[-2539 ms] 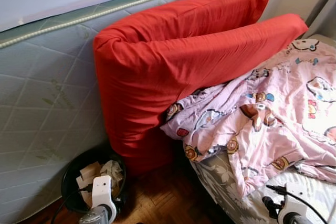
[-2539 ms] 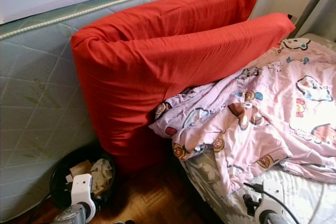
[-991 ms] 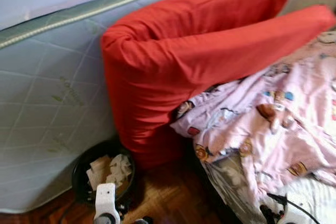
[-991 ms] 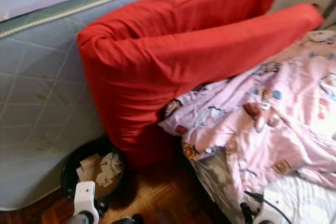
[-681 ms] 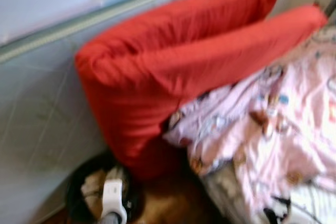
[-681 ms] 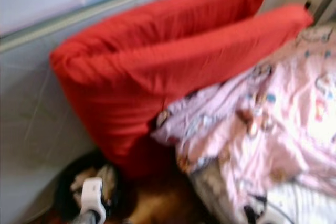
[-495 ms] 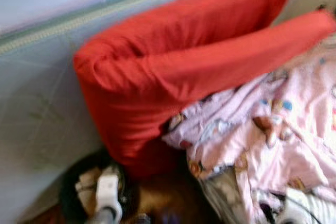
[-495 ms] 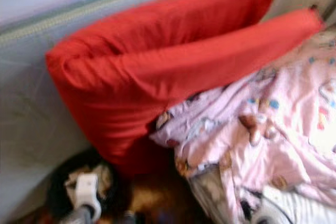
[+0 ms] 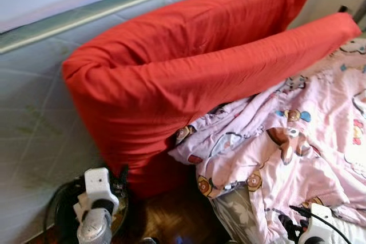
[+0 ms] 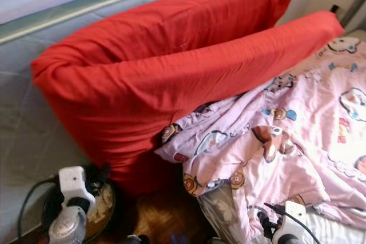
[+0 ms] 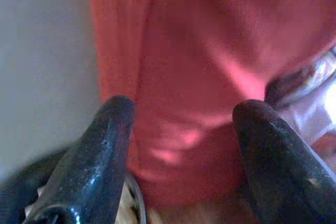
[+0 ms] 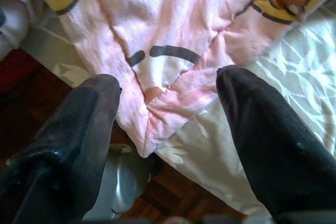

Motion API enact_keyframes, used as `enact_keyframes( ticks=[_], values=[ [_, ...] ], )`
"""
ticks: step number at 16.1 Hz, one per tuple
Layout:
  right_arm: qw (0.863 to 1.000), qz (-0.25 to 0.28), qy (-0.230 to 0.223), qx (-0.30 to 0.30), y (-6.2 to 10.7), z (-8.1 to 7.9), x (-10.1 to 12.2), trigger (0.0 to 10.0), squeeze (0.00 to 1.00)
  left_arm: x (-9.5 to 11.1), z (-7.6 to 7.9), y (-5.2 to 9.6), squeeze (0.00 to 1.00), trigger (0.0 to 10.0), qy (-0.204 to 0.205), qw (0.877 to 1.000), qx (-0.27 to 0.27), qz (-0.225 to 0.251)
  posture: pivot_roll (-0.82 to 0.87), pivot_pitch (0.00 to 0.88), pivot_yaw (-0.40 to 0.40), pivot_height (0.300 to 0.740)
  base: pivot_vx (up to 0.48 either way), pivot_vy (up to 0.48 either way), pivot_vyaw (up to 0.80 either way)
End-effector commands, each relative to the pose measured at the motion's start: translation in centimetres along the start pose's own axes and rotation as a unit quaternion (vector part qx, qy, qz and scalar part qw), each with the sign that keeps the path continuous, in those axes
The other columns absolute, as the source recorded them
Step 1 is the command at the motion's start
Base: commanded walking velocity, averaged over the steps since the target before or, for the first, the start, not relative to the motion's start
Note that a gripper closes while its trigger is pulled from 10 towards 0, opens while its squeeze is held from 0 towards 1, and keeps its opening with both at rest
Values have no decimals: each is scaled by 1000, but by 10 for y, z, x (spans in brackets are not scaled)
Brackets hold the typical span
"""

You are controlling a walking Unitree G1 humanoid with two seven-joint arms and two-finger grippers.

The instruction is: Clean up the room

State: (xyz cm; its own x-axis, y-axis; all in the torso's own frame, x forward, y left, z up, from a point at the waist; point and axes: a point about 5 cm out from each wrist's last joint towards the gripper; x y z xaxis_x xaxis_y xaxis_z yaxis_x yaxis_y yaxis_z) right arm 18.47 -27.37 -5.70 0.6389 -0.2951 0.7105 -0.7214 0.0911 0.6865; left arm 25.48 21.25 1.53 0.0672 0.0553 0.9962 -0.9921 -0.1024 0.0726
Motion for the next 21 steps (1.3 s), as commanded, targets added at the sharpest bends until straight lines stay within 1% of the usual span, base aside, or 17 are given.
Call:
enact_keyframes(
  ticks=[1,2,3,5,7,8,9,10,12,14,15,18,19,20,21],
  values=[
    [1000,5,-15,-5,3,4,-5,10000,0,6,4,2,0,10000,-9,1000,-14,23,43,211,-3,740,0,0,0],
    [999,21,-24,5,3,2,-4,10000,0,15,6,1,0,10000,-13,999,-21,44,46,209,3,740,0,0,0],
    [999,25,-26,8,4,2,-3,10000,0,17,7,1,0,10000,-14,998,-24,50,46,209,3,740,0,0,0],
    [998,51,-40,25,4,-2,-1,10000,0,32,17,0,0,10000,-16,995,-48,81,56,215,26,740,0,0,0],
    [996,62,-51,35,4,-5,-2,10000,0,34,22,12,0,10000,-21,994,-76,78,31,215,34,740,0,0,0],
    [996,65,-55,41,4,-6,-2,10000,0,35,23,15,0,10000,-23,993,-80,78,37,214,35,740,0,0,0],
    [975,177,-16,131,-11,-103,27,10000,0,36,24,20,0,10000,-18,993,-79,81,42,218,36,740,0,0,0],
    [970,197,-16,140,-10,-115,32,10000,0,37,24,20,0,10000,-15,994,-78,79,40,218,34,740,0,0,0],
    [967,216,-23,133,-9,-114,34,10000,0,39,27,21,0,10000,-12,994,-80,75,37,219,28,740,0,0,0],
    [960,250,-26,126,-5,-108,44,10000,0,41,30,23,0,10000,-10,994,-84,72,48,218,20,740,0,0,0],
    [956,266,-20,126,-2,-107,49,10000,0,41,30,24,0,10000,-11,994,-84,72,47,218,17,740,0,0,0],
    [943,307,22,124,10,-106,62,10000,0,41,28,25,0,10000,-10,994,-83,70,42,220,15,740,0,0,0],
    [935,330,31,129,17,-106,71,10000,0,42,27,25,0,10000,-8,995,-79,68,39,221,12,740,0,0,0],
    [924,358,44,128,28,-106,85,10000,0,43,26,26,0,10000,-7,995,-76,66,36,223,11,740,0,0,0],
    [921,365,45,127,31,-106,89,10000,0,43,26,26,0,10000,-7,995,-76,66,35,222,11,740,0,0,0]
  ],
)
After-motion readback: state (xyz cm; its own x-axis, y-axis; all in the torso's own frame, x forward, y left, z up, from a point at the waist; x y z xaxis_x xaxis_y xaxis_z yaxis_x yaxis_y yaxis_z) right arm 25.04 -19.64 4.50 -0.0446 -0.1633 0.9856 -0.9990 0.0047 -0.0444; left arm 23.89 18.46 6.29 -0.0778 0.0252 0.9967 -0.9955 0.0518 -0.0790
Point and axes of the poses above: a point about 5 cm out from each wrist's last joint towards the gripper, its own y axis pointing back from the gripper into the wrist, its own x axis along the axis of the wrist's last joint, z = x × y, and after that the axes turned 1 degree about y, right-handed
